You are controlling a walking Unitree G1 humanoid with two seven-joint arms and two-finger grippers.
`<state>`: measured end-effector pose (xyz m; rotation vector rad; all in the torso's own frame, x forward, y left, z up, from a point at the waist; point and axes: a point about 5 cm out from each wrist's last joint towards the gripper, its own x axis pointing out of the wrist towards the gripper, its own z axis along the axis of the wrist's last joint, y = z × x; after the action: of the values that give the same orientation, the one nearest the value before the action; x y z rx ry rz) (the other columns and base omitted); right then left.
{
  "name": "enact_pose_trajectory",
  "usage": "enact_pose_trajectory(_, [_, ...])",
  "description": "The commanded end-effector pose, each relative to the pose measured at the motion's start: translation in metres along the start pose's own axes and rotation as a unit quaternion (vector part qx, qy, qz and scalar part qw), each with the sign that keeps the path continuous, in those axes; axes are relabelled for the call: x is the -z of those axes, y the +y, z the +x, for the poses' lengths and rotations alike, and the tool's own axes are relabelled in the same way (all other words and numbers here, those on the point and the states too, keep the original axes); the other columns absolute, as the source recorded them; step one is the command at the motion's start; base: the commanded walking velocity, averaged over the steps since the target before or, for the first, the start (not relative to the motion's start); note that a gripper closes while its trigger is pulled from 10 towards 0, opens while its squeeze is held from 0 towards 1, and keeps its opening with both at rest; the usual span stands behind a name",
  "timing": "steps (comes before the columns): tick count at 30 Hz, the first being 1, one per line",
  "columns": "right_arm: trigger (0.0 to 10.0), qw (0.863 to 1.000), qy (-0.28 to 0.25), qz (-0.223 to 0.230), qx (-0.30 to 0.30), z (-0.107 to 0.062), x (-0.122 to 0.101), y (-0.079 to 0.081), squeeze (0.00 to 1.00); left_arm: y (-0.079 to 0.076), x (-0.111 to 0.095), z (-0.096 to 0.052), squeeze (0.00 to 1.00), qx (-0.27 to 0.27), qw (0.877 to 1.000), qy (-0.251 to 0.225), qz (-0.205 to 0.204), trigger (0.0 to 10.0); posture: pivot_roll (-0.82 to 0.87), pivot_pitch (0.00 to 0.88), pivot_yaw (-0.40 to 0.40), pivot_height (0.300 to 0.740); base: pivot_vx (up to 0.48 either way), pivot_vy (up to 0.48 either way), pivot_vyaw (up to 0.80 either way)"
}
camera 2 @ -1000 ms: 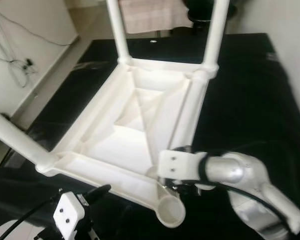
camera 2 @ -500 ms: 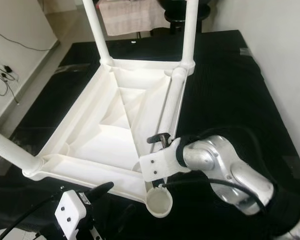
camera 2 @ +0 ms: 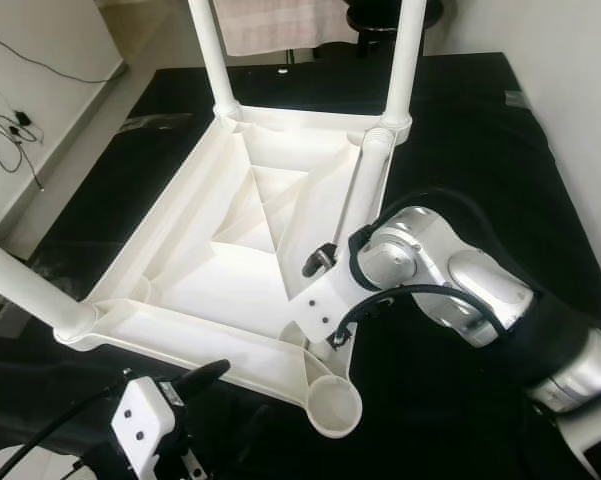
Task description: Building children table
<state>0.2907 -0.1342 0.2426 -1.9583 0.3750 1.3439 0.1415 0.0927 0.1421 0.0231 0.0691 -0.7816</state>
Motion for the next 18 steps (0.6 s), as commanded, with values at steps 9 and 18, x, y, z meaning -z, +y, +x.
enact_pose_trajectory(9, [10.0,0.988,0.010,-0.051,-0.148,0.020,0.005,0.034,0.00,0.001,0.004,-0.004,0.00,-0.007,1.000,0.015,0.001,10.0,-0.15,0.204,0.094,0.740,0.000,0.000,0.00])
enact_pose_trajectory(18, [10.0,0.990,-0.040,0.053,-0.126,0.038,0.005,0.050,0.00,0.000,0.001,-0.007,0.00,-0.007,1.000,0.014,0.005,10.0,-0.13,0.209,0.105,0.740,0.000,0.000,0.00])
